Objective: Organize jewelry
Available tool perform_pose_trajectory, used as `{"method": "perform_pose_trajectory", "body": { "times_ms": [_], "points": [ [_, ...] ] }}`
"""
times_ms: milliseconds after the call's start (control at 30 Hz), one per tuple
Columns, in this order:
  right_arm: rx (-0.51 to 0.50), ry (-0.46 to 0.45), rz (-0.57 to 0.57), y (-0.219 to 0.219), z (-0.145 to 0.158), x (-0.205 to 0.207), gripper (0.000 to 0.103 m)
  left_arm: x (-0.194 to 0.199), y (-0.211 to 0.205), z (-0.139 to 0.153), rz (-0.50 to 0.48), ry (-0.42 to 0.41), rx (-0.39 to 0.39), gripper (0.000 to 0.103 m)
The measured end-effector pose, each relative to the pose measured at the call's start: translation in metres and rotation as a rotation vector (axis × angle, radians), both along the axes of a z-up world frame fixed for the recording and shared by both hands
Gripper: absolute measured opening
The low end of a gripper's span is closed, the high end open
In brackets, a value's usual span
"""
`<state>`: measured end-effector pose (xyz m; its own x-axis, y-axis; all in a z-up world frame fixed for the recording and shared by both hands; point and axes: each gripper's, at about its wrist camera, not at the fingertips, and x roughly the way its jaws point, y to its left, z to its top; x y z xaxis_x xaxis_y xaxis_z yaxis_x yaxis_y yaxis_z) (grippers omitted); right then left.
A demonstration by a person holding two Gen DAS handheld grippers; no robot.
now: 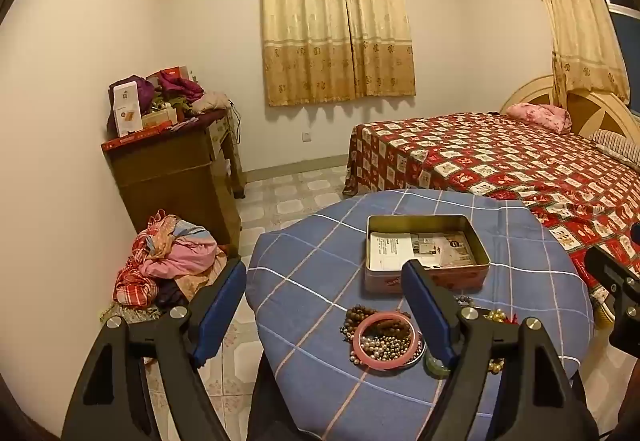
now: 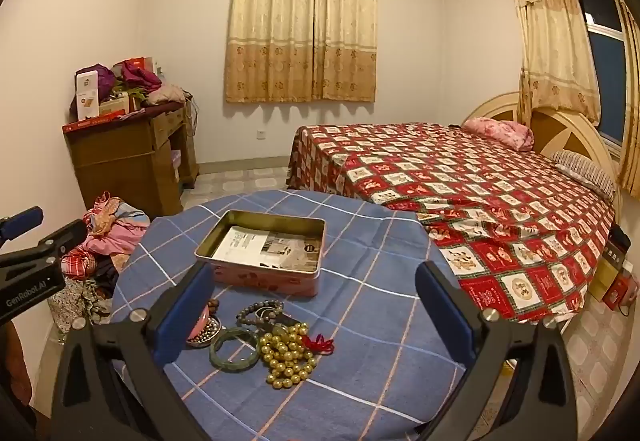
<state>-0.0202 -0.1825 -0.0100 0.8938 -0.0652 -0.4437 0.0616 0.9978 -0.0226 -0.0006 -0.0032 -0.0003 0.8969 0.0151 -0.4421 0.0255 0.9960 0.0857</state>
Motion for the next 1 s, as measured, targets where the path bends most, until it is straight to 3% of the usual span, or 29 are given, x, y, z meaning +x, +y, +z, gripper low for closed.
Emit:
{"method": "perform_pose_trajectory", "body": {
  "times_ms": [1000],
  "points": [
    [-0.006,-0.005,-0.003,-0.0013,-0.0012,-0.0002,0.102,0.0023,0.0061,-0.0017,0.011,-0.004,0.003,0.08]
  ]
}}
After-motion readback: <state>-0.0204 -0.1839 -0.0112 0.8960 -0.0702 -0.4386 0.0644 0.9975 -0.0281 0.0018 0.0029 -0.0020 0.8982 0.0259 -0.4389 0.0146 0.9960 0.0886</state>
